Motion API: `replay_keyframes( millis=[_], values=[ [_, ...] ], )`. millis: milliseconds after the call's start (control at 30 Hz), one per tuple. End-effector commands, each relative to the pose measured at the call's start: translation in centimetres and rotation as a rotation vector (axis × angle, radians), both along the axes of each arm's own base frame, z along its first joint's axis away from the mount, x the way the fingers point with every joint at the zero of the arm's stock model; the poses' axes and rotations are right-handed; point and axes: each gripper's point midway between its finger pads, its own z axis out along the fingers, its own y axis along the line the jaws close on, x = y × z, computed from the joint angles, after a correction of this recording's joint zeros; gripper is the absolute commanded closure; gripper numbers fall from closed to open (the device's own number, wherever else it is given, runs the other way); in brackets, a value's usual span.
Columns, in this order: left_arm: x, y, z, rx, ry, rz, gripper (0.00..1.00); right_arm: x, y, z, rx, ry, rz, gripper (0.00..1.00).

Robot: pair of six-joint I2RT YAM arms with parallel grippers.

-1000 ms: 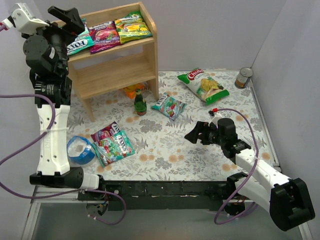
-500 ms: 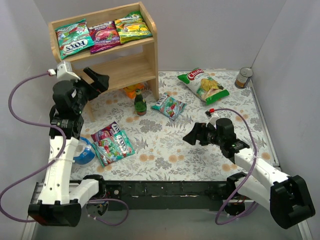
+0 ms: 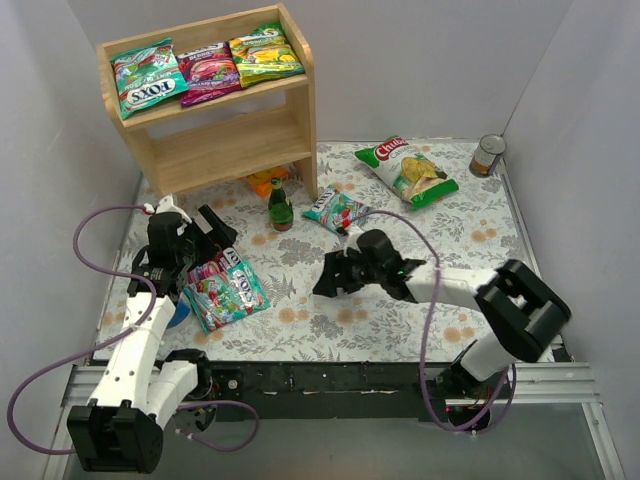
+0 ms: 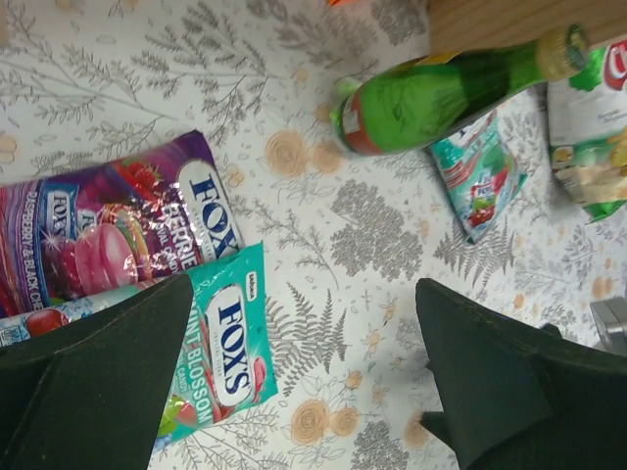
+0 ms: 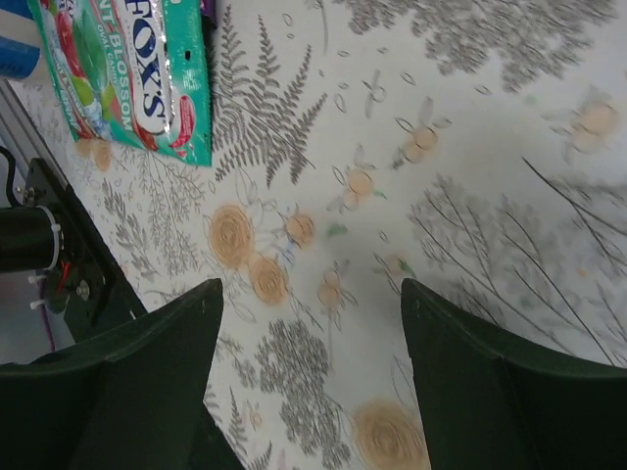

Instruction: Place and organize the candy bags onto the shelf

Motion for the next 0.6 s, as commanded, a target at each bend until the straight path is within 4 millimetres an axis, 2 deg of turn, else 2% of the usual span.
replay_keyframes(
  millis=[0, 33, 133, 200, 233, 300, 333, 400, 433, 500, 567],
  values=[
    [-0.2, -0.3, -0.6, -0.011, 0.002, -0.012, 0.02, 1.1, 7.0, 1.3, 0.073, -0.079, 0.060, 0.20],
    [-0.2, -0.3, -1.0, -0.009, 0.010, -0.018, 0.02, 1.4, 8.0, 0.1, 0.061, -0.061, 0.056, 0.20],
    [-0.1, -0.5, -1.5, -0.011, 0.025, -0.029, 0.02, 1.6, 10.8, -0.6, 0.107, -0.039, 0.068, 0.20],
    [-0.1, -0.4, -1.9, -0.005, 0.034, -0.024, 0.02, 1.4, 12.0, -1.2, 0.107, -0.041, 0.093, 0.20],
    [-0.1, -0.2, -1.9, -0.001, 0.034, -0.017, 0.02, 1.4, 12.4, -2.4, 0.085, -0.048, 0.111, 0.20],
    [0.0, -0.2, -2.1, 0.000, 0.037, -0.018, 0.02, 1.5, 13.9, -2.5, 0.092, -0.083, 0.158, 0.20],
    [0.0, -0.2, -2.0, 0.000, 0.035, -0.018, 0.02, 1.7, 14.0, -3.7, 0.065, -0.103, 0.176, 0.20],
    [0.1, -0.3, -2.1, 0.001, 0.041, -0.020, 0.02, 2.1, 14.7, -4.0, 0.069, -0.126, 0.196, 0.20],
    [0.1, -0.2, -2.2, 0.003, 0.043, -0.019, 0.02, 2.0, 15.0, -5.0, 0.064, -0.121, 0.209, 0.20],
    [0.1, -0.2, -2.4, 0.002, 0.049, -0.019, 0.02, 2.0, 16.0, -4.8, 0.085, -0.130, 0.253, 0.20],
    [0.1, -0.2, -2.5, 0.004, 0.050, -0.016, 0.02, 1.3, 16.5, -5.7, 0.097, -0.101, 0.296, 0.22]
  ],
)
